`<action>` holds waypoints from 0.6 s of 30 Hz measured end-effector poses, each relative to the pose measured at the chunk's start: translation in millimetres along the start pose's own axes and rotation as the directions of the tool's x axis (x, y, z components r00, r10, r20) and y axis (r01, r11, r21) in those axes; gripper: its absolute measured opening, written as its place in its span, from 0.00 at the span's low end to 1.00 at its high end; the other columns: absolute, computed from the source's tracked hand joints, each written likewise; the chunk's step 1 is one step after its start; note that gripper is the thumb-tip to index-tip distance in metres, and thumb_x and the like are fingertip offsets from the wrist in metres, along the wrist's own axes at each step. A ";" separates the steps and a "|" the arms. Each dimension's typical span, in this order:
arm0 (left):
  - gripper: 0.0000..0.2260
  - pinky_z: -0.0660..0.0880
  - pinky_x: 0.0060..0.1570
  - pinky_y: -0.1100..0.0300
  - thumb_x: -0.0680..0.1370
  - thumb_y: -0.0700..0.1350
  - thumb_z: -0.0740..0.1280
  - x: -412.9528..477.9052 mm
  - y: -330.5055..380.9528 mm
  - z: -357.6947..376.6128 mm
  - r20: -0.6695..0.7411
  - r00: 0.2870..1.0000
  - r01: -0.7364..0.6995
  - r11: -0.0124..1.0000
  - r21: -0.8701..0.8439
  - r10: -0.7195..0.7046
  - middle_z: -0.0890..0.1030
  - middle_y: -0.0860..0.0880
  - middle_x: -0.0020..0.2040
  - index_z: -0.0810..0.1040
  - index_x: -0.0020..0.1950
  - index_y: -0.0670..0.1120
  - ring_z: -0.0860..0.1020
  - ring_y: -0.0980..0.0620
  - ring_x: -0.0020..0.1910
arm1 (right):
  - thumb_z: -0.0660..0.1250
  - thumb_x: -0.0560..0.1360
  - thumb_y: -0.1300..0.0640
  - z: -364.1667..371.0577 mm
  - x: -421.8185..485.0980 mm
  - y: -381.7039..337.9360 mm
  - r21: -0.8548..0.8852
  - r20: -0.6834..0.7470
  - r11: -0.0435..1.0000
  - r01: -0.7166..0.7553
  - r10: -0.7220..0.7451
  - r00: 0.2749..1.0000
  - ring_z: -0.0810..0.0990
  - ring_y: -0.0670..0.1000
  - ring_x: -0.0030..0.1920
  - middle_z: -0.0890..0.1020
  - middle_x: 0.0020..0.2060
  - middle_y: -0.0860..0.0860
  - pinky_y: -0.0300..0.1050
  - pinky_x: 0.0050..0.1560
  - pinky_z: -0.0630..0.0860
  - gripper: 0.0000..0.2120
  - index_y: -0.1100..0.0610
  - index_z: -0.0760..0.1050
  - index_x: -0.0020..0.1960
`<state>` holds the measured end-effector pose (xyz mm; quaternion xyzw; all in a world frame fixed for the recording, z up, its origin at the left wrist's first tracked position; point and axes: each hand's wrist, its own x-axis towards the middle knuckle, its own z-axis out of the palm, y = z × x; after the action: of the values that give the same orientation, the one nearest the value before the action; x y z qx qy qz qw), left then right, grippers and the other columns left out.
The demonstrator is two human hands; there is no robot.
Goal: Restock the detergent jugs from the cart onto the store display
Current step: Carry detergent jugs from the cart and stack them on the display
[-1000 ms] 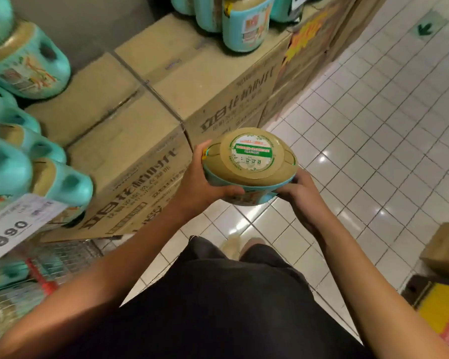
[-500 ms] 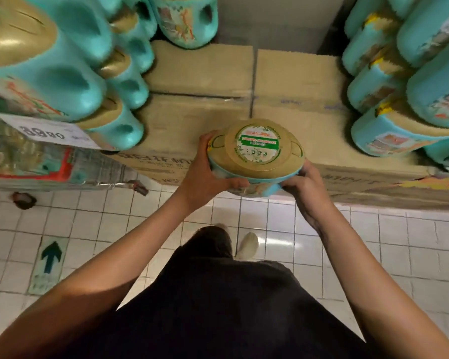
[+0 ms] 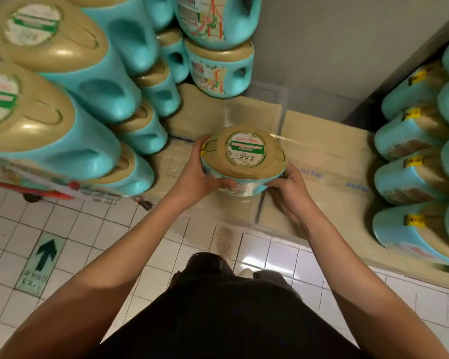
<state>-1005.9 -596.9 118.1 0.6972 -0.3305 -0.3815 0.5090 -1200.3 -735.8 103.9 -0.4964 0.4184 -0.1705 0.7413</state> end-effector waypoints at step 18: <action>0.47 0.67 0.75 0.62 0.74 0.45 0.80 66.2 17.1 -35.9 -0.211 0.973 -0.024 0.955 0.295 0.089 0.65 0.52 0.76 0.56 0.85 0.50 0.67 0.61 0.75 | 0.84 0.65 0.69 30.7 103.5 -49.1 -0.306 0.198 0.923 0.232 -0.177 0.964 0.79 0.38 0.63 0.79 0.67 0.51 0.35 0.63 0.75 0.43 0.62 0.64 0.73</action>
<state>-943.5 -641.2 128.4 0.7928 -0.3439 -0.2337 0.4456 -1106.8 -808.8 105.1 -0.6656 0.3230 -0.1333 0.6595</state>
